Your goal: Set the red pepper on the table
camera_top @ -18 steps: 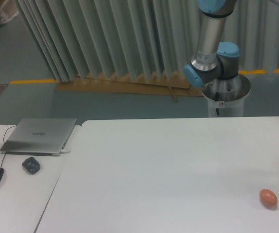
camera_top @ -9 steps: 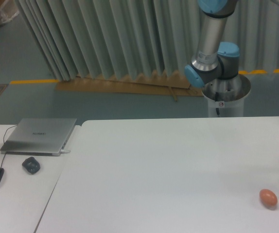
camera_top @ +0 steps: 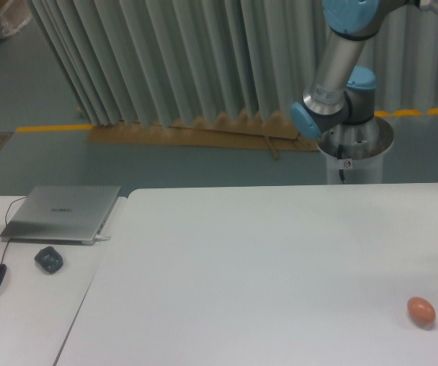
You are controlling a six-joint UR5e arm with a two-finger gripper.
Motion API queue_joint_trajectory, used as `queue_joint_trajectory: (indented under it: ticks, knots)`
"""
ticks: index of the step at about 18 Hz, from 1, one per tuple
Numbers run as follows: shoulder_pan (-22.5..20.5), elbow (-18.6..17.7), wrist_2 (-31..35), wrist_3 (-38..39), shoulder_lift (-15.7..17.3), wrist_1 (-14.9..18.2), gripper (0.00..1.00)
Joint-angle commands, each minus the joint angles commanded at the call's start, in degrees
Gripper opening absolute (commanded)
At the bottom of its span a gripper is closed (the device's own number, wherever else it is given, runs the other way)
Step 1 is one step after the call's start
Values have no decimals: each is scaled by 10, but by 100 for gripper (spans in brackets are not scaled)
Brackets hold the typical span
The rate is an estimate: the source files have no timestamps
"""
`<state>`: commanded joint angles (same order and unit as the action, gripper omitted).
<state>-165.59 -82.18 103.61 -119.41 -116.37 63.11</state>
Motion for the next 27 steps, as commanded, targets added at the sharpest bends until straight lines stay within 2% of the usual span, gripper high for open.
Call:
queue_joint_trajectory:
  ticks: [2,7,9,10,13,19,27]
  knots:
    - [2,1,21,-74,-2,0,100]
    - [8,25,52,-145,-29,-3,100]
    - [13,31,52,-143,-46,-15,100]
    - [15,46,51,-144,-54,-18,100]
    - [17,51,48,-129,-69,-19,100]
    - [15,43,31,-71,-74,-25,100]
    - [10,43,30,-72,-76,-25,100]
